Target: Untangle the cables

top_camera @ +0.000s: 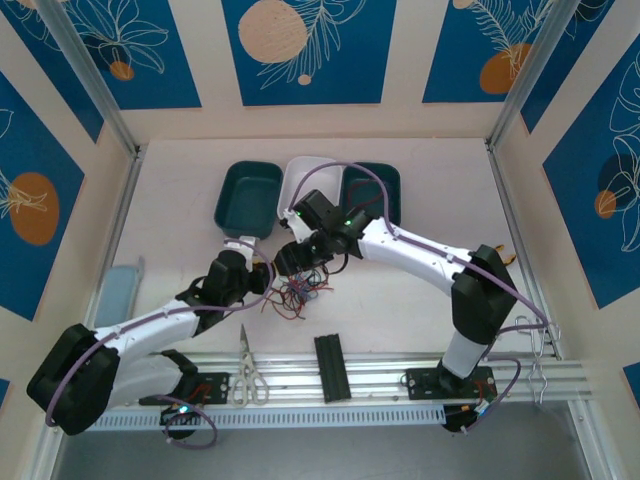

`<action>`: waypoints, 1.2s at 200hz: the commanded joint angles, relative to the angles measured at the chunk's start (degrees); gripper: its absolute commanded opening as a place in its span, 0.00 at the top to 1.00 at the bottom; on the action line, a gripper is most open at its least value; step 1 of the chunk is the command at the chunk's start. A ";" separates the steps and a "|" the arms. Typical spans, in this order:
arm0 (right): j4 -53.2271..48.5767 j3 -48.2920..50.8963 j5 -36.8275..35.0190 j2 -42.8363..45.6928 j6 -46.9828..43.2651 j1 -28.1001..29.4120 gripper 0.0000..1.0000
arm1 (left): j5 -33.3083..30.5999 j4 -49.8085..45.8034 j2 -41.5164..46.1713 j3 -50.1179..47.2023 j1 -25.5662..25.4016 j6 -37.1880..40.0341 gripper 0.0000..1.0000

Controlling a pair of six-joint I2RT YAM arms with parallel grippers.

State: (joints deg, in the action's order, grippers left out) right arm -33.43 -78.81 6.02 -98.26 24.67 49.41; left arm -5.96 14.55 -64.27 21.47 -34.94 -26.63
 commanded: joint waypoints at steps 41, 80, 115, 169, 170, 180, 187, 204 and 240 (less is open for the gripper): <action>3.68 2.41 2.73 -3.91 2.84 -0.30 0.56 | 1.21 1.63 0.09 1.38 0.85 -0.96 0.62; 4.67 2.43 3.00 -5.37 3.61 -0.63 0.67 | 1.21 1.54 0.37 1.21 0.97 -1.01 0.62; 4.69 2.43 2.09 -3.88 4.25 -1.59 1.00 | 0.84 1.10 1.22 0.93 0.92 -1.12 0.62; 4.16 2.12 -1.66 2.83 5.00 -3.73 1.00 | -0.84 -1.06 5.67 0.45 1.46 -0.77 0.37; 4.16 2.10 -1.69 2.91 5.06 -3.76 1.00 | -0.82 -1.08 5.75 0.43 1.55 -0.78 0.36; 4.51 1.91 -1.96 3.90 5.23 -4.09 1.00 | -0.75 -1.18 6.41 0.41 1.61 -0.57 0.26; 4.77 1.59 -2.06 4.55 5.30 -4.29 1.00 | -0.57 -1.19 6.76 0.33 1.67 -0.31 0.19; 5.38 0.59 -2.54 5.76 5.31 -4.45 1.00 | -0.29 -1.11 7.30 0.39 1.72 0.30 0.00; 6.28 -3.00 -4.43 7.01 3.65 -4.50 1.00 | 0.22 -0.02 7.54 0.40 1.78 1.38 0.00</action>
State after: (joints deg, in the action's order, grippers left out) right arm -28.62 -78.24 3.20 -93.17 29.21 44.93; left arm -6.42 14.06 -57.49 21.47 -33.74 -26.52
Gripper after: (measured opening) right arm 0.046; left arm 0.998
